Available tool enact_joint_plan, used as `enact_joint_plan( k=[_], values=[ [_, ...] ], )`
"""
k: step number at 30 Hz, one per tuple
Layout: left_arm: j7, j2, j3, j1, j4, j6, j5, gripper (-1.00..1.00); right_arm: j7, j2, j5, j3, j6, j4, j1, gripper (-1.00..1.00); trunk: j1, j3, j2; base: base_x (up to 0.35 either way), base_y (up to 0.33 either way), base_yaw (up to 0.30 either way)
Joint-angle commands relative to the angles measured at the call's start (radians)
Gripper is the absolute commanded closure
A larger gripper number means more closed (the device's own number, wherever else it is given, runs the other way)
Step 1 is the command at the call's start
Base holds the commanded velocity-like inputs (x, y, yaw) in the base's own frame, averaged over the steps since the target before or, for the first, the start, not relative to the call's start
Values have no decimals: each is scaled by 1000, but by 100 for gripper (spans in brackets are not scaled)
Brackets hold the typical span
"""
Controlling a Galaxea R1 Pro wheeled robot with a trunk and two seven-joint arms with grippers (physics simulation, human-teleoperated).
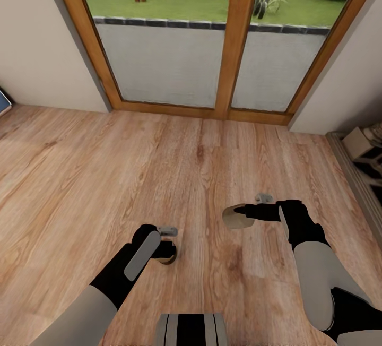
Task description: Place each of the two pumpkins and all three candles from the living room inside a cabinet in the living room (use any cabinet), then make sure every cabinet is closed, and position the cauldron so it is next to a table in the living room.
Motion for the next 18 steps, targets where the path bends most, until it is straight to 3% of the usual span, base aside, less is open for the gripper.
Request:
enact_joint_plan(
  k=[1,7,14,18],
  values=[
    [0,0,0,0,-2,0,0,-100,0,0,-1,0,0,0,0,100,0,0,0,0,0,0],
    [1,1,1,0,0,0,-1,-100,0,-1,-1,0,0,0,0,100,0,0,0,15,1,0],
    [0,2,1,0,2,-2,0,-100,0,0,-1,0,0,0,0,100,0,0,0,238,69,0],
    [0,2,1,0,-1,-3,0,-100,0,0,-1,0,0,0,0,100,0,0,0,54,12,0]
  ],
)
